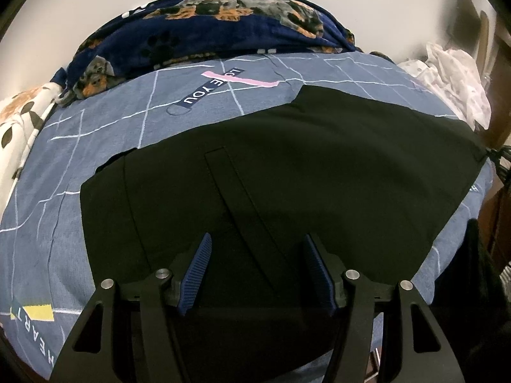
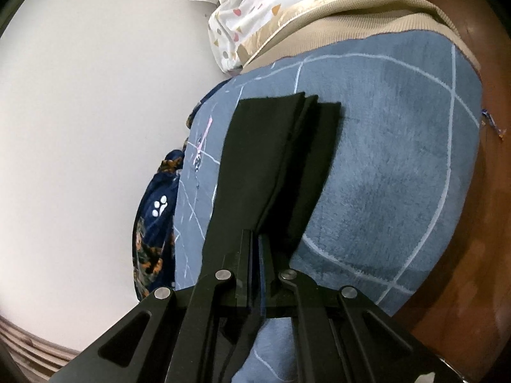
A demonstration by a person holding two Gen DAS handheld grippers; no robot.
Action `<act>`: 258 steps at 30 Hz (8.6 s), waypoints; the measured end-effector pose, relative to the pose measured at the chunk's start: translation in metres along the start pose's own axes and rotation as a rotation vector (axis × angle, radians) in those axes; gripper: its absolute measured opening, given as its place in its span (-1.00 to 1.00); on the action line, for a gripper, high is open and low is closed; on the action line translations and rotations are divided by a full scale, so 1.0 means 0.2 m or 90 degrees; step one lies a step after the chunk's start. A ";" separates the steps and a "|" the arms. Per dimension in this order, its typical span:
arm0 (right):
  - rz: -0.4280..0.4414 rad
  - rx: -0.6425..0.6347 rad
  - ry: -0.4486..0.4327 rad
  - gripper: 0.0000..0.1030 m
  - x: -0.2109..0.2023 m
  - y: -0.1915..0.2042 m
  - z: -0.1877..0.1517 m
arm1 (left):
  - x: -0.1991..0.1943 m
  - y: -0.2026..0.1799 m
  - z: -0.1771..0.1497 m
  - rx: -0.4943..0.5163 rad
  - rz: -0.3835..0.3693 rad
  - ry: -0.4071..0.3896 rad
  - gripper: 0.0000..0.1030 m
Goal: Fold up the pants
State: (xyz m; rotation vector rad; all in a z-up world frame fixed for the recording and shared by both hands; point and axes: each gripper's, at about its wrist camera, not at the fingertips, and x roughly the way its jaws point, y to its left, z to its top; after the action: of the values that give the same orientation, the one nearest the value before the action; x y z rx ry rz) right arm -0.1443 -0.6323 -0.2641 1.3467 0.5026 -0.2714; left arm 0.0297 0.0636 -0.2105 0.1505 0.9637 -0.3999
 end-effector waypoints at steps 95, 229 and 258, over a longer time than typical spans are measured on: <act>0.025 0.018 0.085 -0.95 0.12 -0.06 -0.15 | -0.02 -0.05 0.07 -0.055 -0.049 0.013 0.43; -0.003 -0.032 -0.008 0.00 0.06 -0.04 0.25 | -0.12 0.45 -0.18 -0.204 0.118 0.050 0.04; 0.001 -0.213 0.060 -0.75 0.15 0.45 -0.02 | -0.12 0.48 -0.20 -0.228 0.110 0.044 0.18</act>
State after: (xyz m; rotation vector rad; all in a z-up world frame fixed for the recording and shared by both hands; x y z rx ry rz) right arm -0.0768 -0.6060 -0.2021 1.0367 0.5985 -0.1158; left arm 0.0254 0.1689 -0.2179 -0.0788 1.0656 -0.0595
